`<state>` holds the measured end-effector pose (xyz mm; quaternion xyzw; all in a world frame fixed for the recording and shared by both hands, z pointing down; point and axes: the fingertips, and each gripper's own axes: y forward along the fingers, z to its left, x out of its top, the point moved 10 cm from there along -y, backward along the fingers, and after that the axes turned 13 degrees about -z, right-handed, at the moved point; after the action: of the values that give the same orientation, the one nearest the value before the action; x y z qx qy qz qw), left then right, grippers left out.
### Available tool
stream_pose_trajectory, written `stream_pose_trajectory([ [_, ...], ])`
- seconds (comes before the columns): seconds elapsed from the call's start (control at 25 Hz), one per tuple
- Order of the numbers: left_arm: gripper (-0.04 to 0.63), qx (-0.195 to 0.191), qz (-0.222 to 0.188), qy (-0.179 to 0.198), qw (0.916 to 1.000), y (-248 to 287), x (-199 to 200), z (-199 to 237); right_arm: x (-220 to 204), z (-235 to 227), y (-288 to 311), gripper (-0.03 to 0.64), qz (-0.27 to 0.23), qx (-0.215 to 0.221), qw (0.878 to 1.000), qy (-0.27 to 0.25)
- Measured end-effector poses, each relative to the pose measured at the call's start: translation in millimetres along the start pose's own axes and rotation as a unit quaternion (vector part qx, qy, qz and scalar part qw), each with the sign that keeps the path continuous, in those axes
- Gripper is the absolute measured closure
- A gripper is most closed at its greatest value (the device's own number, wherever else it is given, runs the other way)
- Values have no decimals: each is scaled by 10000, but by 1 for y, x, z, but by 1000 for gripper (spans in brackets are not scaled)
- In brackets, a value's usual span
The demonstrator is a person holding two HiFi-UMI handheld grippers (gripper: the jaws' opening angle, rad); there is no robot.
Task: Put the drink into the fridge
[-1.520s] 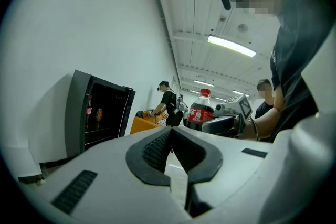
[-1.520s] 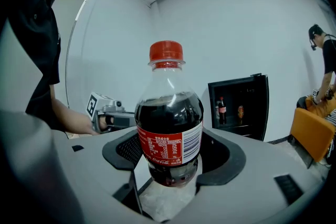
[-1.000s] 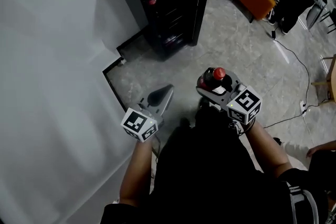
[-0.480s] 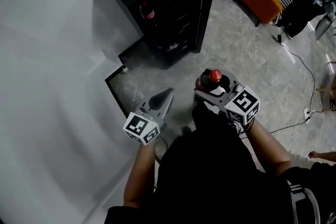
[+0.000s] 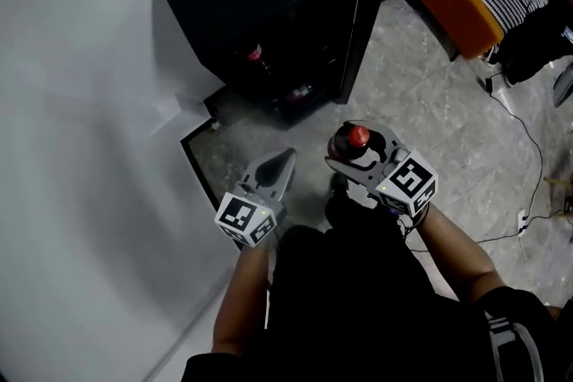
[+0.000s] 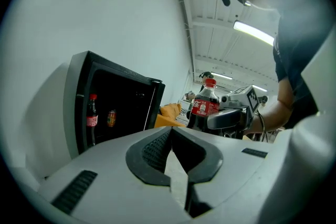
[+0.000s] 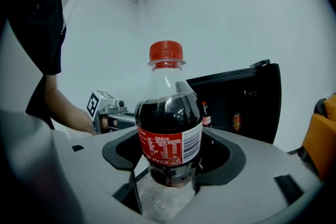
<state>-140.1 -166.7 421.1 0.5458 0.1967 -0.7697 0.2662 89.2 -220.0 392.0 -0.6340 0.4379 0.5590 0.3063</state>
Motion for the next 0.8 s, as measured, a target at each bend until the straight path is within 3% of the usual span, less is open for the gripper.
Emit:
stream_pose_trajectory([
  [0.24, 583, 353, -50, 16, 9994, 42, -24, 31, -17, -49, 40, 290, 10, 101, 9999, -6],
  [0.6, 583, 965, -238, 62, 9950, 87, -69, 103, -73, -115, 111, 290, -185, -455, 9987, -170],
  [0.8, 583, 1233, -203, 502, 9909, 115, -97, 136, -108, -154, 144, 290, -389, -804, 9955, -316],
])
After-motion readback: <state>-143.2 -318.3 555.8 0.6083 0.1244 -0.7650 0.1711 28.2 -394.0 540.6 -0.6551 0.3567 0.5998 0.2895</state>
